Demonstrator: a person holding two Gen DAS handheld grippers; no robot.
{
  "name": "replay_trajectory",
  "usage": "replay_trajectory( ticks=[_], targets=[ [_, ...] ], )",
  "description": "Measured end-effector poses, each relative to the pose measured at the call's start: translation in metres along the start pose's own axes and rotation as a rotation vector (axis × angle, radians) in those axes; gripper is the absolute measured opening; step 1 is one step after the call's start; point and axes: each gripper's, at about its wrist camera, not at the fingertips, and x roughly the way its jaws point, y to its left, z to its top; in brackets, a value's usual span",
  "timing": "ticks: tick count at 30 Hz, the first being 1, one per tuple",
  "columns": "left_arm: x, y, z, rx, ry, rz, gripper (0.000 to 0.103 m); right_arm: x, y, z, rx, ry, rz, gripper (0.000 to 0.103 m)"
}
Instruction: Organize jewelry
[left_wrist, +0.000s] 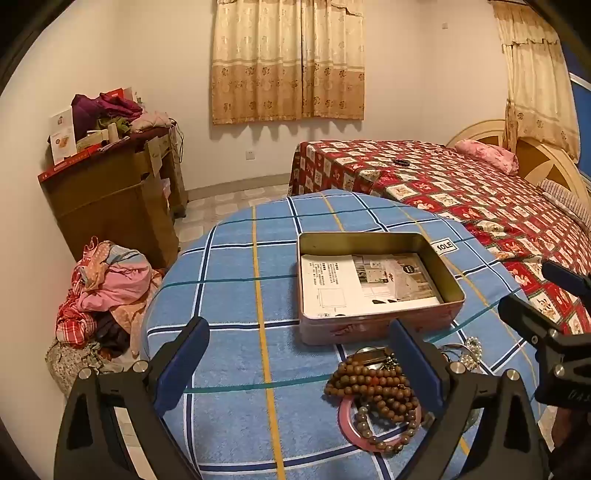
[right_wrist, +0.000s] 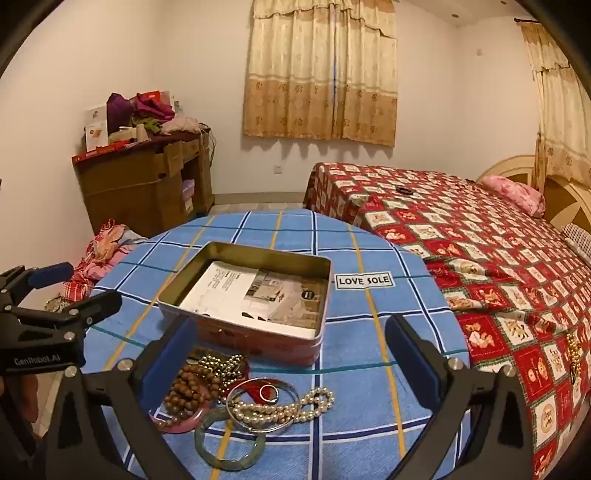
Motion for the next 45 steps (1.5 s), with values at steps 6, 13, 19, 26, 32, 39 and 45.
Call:
replay_trajectory(
  ticks=[6, 13, 19, 26, 32, 39, 45],
  targets=[
    [-0.003, -0.005, -0.002, -0.007, 0.013, -0.018, 0.098, 0.001, -0.001, 0.0, -0.013, 0.002, -0.006, 0.103],
    [-0.005, -0.005, 0.003, -0.009, 0.019, -0.02, 0.098, -0.008, 0.003, -0.001, -0.006, -0.008, 0.01, 0.103],
    [-0.011, -0.003, 0.005, -0.009, 0.006, -0.019, 0.098, -0.009, -0.002, -0.003, 0.009, -0.014, 0.017, 0.103],
    [-0.007, -0.001, 0.004, -0.012, 0.018, -0.02, 0.098, -0.005, -0.003, -0.005, 0.011, 0.003, 0.022, 0.103],
    [-0.006, -0.002, 0.003, -0.012, 0.016, -0.018, 0.098, -0.003, -0.002, -0.006, 0.011, 0.005, 0.022, 0.103],
    [-0.007, -0.002, 0.003, -0.011, 0.016, -0.017, 0.098, -0.002, -0.003, -0.006, 0.008, 0.006, 0.02, 0.103],
    [-0.006, 0.0, 0.004, -0.014, 0.015, -0.019, 0.098, -0.002, -0.002, -0.006, 0.009, 0.006, 0.019, 0.103]
  ],
)
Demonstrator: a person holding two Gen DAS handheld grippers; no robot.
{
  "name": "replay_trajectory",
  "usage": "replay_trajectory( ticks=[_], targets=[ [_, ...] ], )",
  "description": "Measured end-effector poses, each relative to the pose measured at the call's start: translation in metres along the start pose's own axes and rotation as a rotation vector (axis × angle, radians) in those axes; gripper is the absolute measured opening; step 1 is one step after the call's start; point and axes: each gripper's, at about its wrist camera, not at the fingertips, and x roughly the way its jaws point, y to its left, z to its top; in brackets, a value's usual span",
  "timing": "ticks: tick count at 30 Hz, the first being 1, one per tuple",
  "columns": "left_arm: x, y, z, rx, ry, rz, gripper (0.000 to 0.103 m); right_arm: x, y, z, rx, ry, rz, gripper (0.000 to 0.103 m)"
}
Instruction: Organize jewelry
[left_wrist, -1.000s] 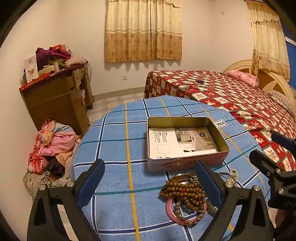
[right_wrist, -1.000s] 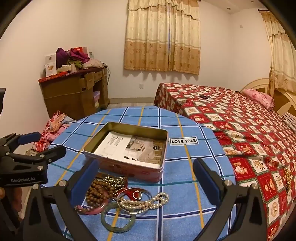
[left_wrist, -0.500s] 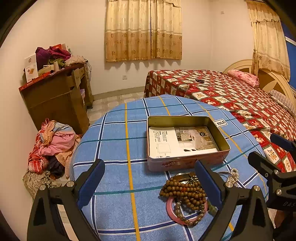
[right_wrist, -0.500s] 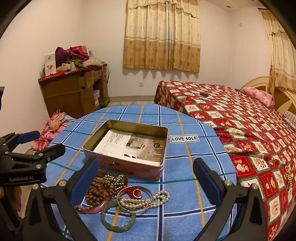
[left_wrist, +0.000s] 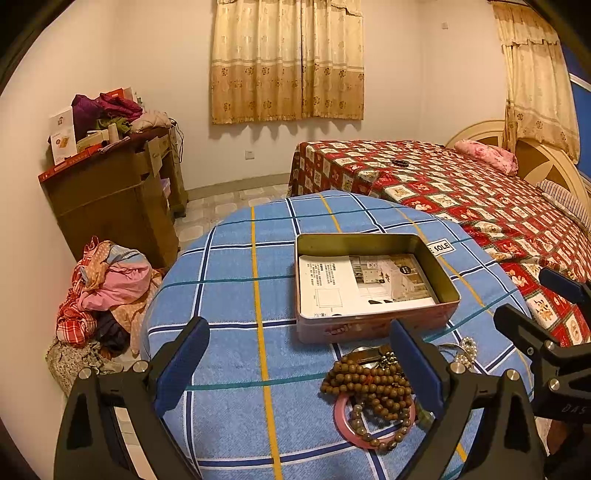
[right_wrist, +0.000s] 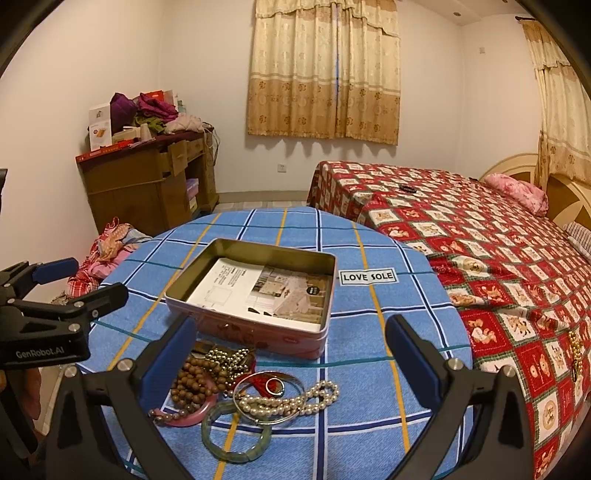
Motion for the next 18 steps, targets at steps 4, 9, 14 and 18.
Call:
replay_trajectory(
  ticks=[4, 9, 14, 18],
  targets=[
    [0.0005, 0.0002, 0.0002, 0.002, -0.001, 0.001, 0.098, -0.0001, -0.0004, 0.0001, 0.0, 0.001, 0.001, 0.103],
    [-0.0002, 0.0003, 0.0008, 0.0, -0.001, 0.0, 0.098, 0.0, -0.0001, 0.0003, -0.001, 0.002, 0.003, 0.103],
    [-0.0001, 0.0006, 0.0009, 0.002, 0.0, -0.001, 0.098, 0.0012, 0.0015, 0.0006, -0.007, 0.005, 0.003, 0.103],
    [-0.0003, 0.0001, 0.0005, 0.001, -0.001, -0.002, 0.098, 0.0018, 0.0018, 0.0004, -0.005, 0.004, 0.004, 0.103]
  ],
)
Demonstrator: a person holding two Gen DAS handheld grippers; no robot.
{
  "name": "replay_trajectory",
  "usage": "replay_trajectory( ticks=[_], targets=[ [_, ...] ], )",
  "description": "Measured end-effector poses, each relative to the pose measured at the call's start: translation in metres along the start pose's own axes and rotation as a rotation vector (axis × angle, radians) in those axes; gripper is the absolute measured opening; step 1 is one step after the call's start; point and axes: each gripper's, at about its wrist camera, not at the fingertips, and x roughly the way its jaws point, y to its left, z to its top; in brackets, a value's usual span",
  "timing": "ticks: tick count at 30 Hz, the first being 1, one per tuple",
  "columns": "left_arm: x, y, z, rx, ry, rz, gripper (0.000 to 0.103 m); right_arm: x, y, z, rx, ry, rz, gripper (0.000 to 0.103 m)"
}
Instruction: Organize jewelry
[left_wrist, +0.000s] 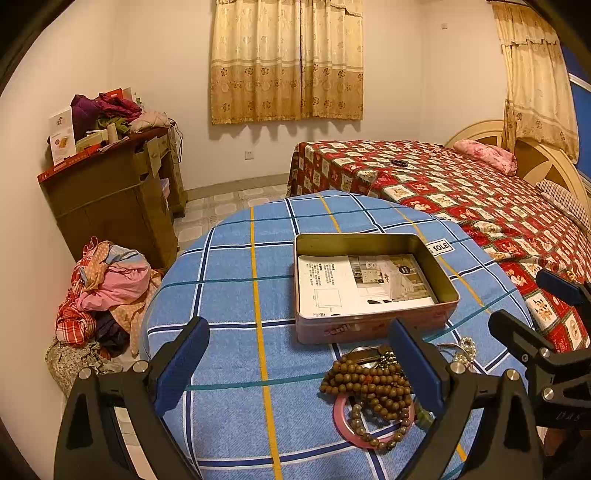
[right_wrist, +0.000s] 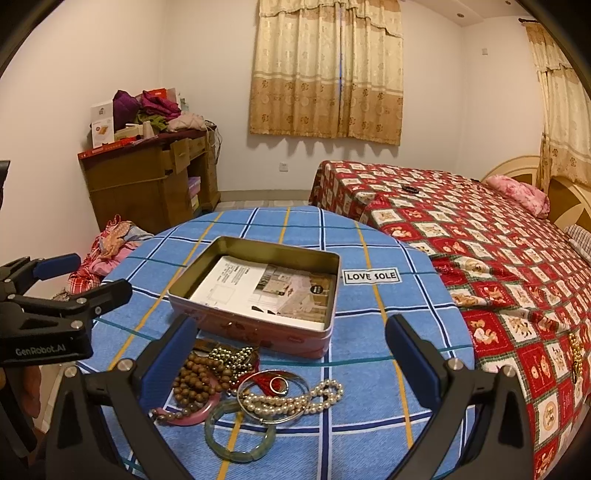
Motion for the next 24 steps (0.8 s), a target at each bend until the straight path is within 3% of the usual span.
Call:
replay_trajectory(
  ticks=[24],
  targets=[
    [0.003, -0.0006, -0.005, 0.003, 0.006, 0.0, 0.098, 0.0017, 0.0019, -0.0085, 0.004, 0.006, -0.001, 0.103]
  ],
)
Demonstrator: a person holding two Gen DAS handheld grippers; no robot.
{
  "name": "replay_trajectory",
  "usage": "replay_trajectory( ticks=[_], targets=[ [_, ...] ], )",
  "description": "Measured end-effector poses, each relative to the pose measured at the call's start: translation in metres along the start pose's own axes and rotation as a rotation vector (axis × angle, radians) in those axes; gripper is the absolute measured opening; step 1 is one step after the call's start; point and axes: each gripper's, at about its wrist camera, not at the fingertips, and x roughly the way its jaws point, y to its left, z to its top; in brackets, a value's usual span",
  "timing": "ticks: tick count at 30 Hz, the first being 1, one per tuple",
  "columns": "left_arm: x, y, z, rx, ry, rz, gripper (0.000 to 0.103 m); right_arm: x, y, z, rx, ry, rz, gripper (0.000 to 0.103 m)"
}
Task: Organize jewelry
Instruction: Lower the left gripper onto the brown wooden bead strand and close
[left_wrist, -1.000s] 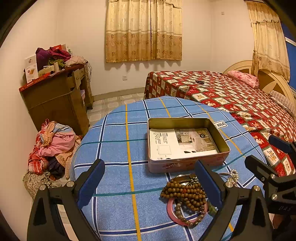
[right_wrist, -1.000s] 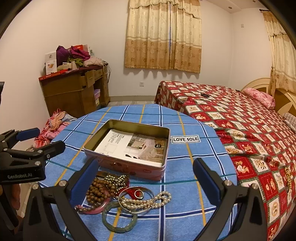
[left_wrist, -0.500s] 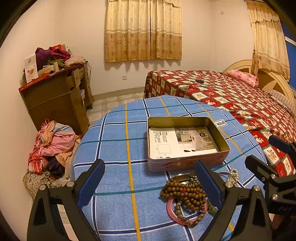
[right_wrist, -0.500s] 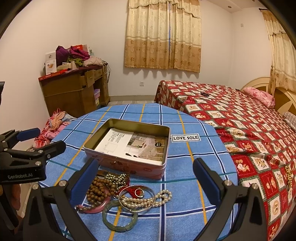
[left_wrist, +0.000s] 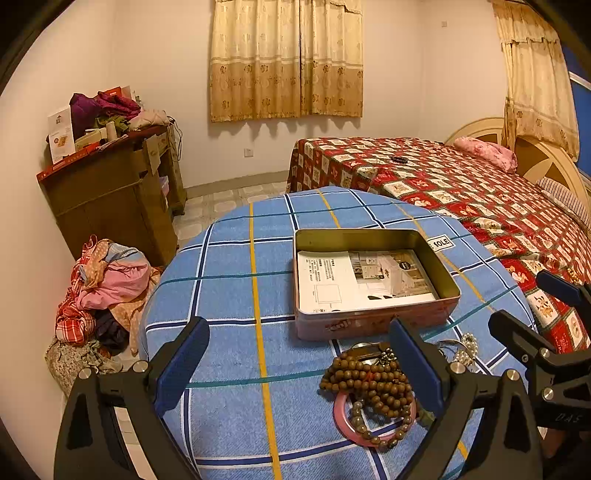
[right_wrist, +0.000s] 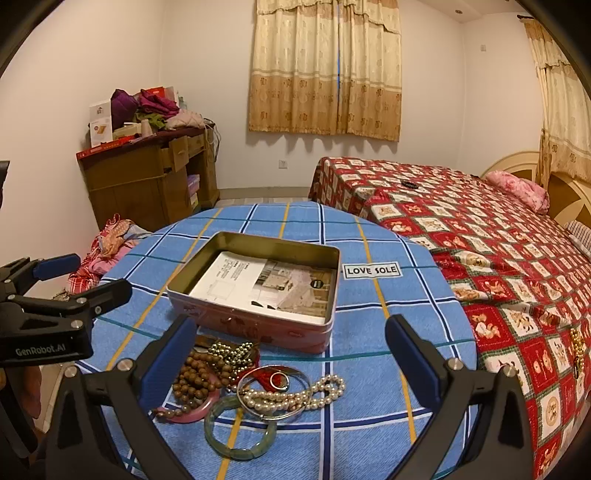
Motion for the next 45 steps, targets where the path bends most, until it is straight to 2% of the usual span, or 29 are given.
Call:
replay_trajectory(
  ticks=[9, 15, 21, 25, 28, 35, 37, 39, 41, 42, 45],
  targets=[
    [0.014, 0.001, -0.012, 0.002, 0.041, 0.003, 0.098, 0.01, -0.005, -0.008, 0.016, 0.036, -0.007, 0.103],
    [0.032, 0.005, -0.025, -0.005, 0.098, -0.027, 0.098, 0.024, -0.019, -0.016, 0.053, 0.092, -0.008, 0.103],
    [0.034, -0.005, -0.038, 0.027, 0.114, -0.068, 0.097, 0.032, -0.025, -0.028, 0.064, 0.14, -0.003, 0.103],
    [0.036, -0.016, -0.042, 0.046, 0.12, -0.09, 0.096, 0.034, -0.024, -0.035, 0.064, 0.158, 0.012, 0.099],
    [0.039, -0.02, -0.044, 0.051, 0.127, -0.107, 0.085, 0.036, -0.024, -0.039, 0.067, 0.176, 0.03, 0.095],
    [0.058, -0.027, -0.04, 0.055, 0.156, -0.135, 0.075, 0.041, -0.023, -0.045, 0.067, 0.191, 0.031, 0.095],
    [0.066, -0.029, -0.041, 0.057, 0.182, -0.155, 0.057, 0.042, -0.024, -0.045, 0.069, 0.195, 0.033, 0.095],
    [0.069, -0.031, -0.043, 0.047, 0.189, -0.182, 0.05, 0.044, -0.024, -0.046, 0.068, 0.198, 0.03, 0.095],
    [0.065, -0.033, -0.043, 0.059, 0.175, -0.178, 0.045, 0.046, -0.026, -0.047, 0.068, 0.201, 0.029, 0.095],
    [0.061, -0.032, -0.042, 0.05, 0.162, -0.191, 0.036, 0.046, -0.027, -0.047, 0.071, 0.203, 0.028, 0.095],
    [0.052, -0.031, -0.038, 0.056, 0.142, -0.228, 0.035, 0.048, -0.031, -0.047, 0.082, 0.206, 0.025, 0.095]
  ],
)
